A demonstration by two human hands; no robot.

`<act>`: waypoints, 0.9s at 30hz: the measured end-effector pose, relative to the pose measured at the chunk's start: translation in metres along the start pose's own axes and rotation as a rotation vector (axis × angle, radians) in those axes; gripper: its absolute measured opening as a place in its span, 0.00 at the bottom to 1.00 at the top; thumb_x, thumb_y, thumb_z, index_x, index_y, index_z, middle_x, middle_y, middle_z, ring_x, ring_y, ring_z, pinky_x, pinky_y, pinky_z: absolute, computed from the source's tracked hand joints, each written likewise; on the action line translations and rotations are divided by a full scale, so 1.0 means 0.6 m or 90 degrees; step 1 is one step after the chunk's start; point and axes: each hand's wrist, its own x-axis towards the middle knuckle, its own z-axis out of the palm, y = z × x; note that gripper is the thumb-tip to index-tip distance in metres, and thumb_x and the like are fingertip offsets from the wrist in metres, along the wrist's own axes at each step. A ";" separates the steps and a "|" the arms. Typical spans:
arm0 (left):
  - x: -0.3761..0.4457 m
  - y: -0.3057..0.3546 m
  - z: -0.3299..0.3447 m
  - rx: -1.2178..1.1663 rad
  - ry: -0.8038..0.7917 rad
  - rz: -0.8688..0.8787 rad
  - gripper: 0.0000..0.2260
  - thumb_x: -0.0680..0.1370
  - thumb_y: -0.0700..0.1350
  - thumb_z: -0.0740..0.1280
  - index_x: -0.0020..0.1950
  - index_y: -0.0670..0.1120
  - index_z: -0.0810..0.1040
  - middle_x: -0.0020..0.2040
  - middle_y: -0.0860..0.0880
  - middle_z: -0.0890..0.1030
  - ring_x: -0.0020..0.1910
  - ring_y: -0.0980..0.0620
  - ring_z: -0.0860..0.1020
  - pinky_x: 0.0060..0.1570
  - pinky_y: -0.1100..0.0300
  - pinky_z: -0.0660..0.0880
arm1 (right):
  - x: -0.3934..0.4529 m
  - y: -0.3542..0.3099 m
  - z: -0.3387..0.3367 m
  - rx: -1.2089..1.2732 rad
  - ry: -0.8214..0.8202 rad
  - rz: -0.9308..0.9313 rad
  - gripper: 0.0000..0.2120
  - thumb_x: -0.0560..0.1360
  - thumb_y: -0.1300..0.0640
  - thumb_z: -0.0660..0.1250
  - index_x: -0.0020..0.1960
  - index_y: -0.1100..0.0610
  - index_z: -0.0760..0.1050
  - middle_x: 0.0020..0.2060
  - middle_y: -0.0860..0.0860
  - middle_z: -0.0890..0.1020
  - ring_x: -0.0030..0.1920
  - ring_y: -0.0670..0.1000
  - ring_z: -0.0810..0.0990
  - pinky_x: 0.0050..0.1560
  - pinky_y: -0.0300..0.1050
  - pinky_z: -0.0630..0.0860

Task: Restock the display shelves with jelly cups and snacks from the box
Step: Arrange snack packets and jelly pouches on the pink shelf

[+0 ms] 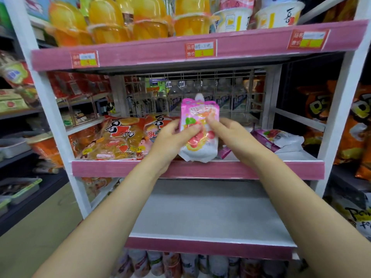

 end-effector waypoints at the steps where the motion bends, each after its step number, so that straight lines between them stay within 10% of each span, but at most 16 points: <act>1: 0.001 -0.002 0.003 0.031 0.004 0.018 0.08 0.77 0.45 0.72 0.56 0.46 0.81 0.49 0.47 0.87 0.47 0.49 0.85 0.47 0.56 0.80 | -0.004 0.000 0.001 -0.018 -0.030 -0.004 0.28 0.68 0.35 0.70 0.60 0.53 0.78 0.50 0.48 0.86 0.49 0.46 0.85 0.53 0.46 0.80; 10: 0.015 -0.040 -0.039 0.843 0.005 0.223 0.36 0.72 0.71 0.47 0.67 0.54 0.78 0.69 0.53 0.76 0.68 0.48 0.69 0.66 0.50 0.61 | 0.002 0.006 -0.025 -0.034 0.165 0.122 0.15 0.73 0.45 0.74 0.47 0.56 0.76 0.46 0.53 0.84 0.44 0.52 0.83 0.45 0.47 0.77; 14: 0.017 -0.053 -0.042 0.858 -0.002 0.208 0.35 0.72 0.70 0.46 0.69 0.57 0.76 0.73 0.56 0.71 0.72 0.51 0.64 0.70 0.51 0.56 | 0.029 0.014 -0.019 -0.089 0.174 0.180 0.24 0.74 0.44 0.73 0.61 0.56 0.71 0.58 0.53 0.78 0.58 0.57 0.79 0.58 0.49 0.76; 27: 0.010 -0.059 -0.044 0.913 0.020 0.233 0.30 0.74 0.65 0.47 0.68 0.58 0.75 0.69 0.56 0.73 0.68 0.51 0.67 0.66 0.52 0.60 | 0.105 0.043 -0.023 -0.170 0.113 0.221 0.35 0.76 0.36 0.64 0.74 0.56 0.64 0.67 0.56 0.76 0.63 0.59 0.78 0.65 0.56 0.74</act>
